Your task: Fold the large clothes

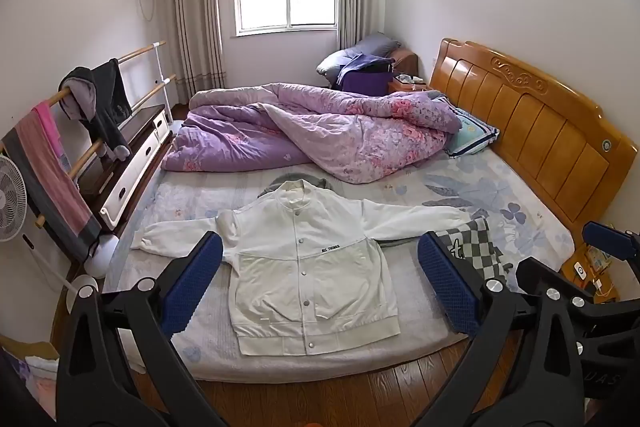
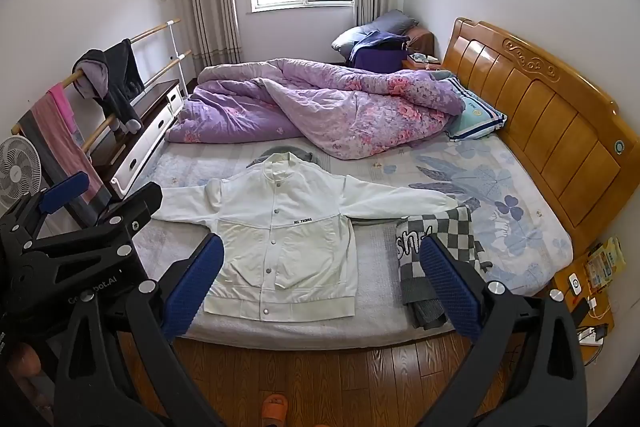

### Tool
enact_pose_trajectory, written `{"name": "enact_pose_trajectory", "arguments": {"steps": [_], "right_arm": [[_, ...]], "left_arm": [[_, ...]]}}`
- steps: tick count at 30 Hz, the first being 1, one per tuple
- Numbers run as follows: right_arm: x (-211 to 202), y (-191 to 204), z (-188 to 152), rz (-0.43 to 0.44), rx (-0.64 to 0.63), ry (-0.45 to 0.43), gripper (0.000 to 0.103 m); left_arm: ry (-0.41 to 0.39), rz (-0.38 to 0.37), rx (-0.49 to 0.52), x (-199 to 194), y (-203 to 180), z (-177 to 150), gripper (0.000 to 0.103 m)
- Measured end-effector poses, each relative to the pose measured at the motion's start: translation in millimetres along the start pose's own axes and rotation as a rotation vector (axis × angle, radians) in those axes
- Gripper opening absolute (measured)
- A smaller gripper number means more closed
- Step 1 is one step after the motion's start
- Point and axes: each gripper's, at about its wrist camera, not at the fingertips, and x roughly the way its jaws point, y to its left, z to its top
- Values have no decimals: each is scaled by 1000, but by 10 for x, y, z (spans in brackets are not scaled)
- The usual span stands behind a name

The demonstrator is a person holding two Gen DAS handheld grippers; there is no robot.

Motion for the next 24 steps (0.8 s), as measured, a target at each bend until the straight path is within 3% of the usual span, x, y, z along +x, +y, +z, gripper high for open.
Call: {"name": "enact_pose_trajectory", "arguments": {"steps": [24], "right_arm": [[2, 0, 0, 0, -1, 8, 95]], "left_arm": [[11, 1, 2, 5, -2, 0, 98]]}}
